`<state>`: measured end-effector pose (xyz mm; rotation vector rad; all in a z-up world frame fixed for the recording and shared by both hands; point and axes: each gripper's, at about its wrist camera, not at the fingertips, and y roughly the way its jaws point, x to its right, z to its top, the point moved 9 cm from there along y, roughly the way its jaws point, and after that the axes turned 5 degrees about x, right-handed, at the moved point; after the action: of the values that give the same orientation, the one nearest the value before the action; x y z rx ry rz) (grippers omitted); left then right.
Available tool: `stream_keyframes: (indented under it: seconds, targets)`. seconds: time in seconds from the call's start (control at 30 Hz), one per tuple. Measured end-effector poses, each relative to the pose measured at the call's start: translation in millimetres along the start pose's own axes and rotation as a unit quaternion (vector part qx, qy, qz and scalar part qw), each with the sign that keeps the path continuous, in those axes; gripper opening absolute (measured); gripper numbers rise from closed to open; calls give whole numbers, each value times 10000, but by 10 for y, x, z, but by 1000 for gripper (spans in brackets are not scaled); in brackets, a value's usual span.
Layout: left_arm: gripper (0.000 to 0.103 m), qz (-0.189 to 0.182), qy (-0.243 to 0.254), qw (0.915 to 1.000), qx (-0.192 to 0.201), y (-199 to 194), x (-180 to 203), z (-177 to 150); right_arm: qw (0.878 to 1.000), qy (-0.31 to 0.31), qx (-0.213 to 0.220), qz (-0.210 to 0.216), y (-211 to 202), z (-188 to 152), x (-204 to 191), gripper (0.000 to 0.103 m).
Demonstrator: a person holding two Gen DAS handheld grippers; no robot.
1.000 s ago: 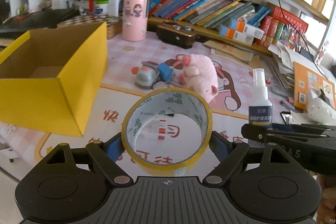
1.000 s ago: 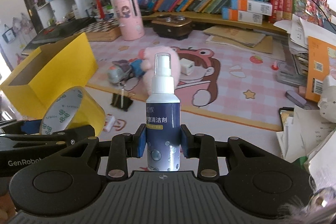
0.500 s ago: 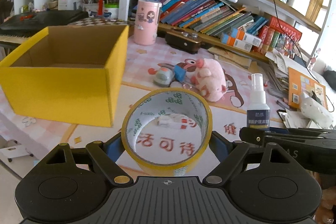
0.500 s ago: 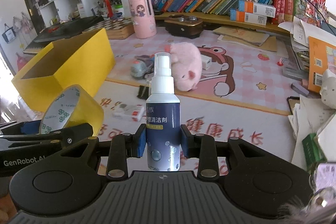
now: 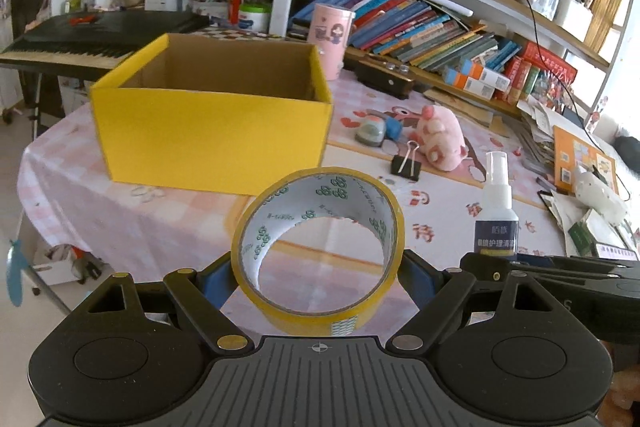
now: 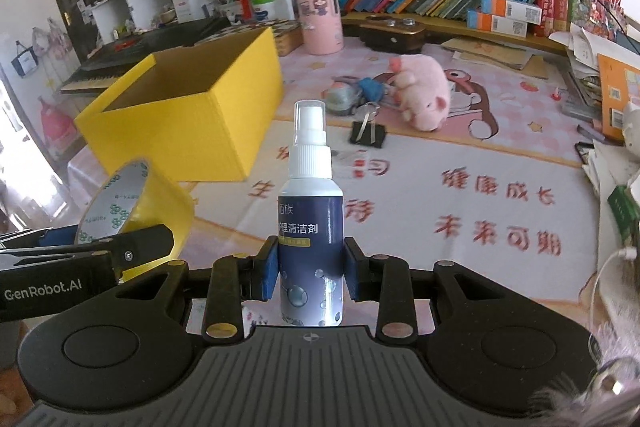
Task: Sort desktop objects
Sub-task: 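Carry the tape roll and spray bottle toward the yellow box with both tools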
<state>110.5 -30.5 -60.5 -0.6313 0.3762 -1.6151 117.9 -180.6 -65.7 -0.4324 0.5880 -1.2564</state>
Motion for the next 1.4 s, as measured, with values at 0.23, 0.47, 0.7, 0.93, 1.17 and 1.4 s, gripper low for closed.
stream_keyframes:
  seconds: [0.23, 0.47, 0.7, 0.93, 1.17, 1.4]
  targets:
    - [86, 33, 35, 10000, 36, -229, -316, -76, 10000, 47, 3, 58, -46, -151, -368, 30]
    - [86, 124, 22, 9999, 41, -389, -558, -135, 9999, 42, -11, 159, -63, -264, -681, 30]
    - [86, 195, -47, 9998, 55, -510, -757, -193, 9997, -14, -25, 223, -76, -323, -892, 30]
    - [86, 249, -159, 9995, 88, -573, -908, -212, 9995, -123, -69, 284, -52, -351, -1063, 30]
    - [86, 284, -237, 9992, 153, -629, -1057, -207, 9992, -226, -79, 333, -14, -346, -1229, 30]
    - [86, 331, -315, 9988, 202, -678, -1191, -196, 9987, -320, -99, 388, 13, -341, -1375, 30]
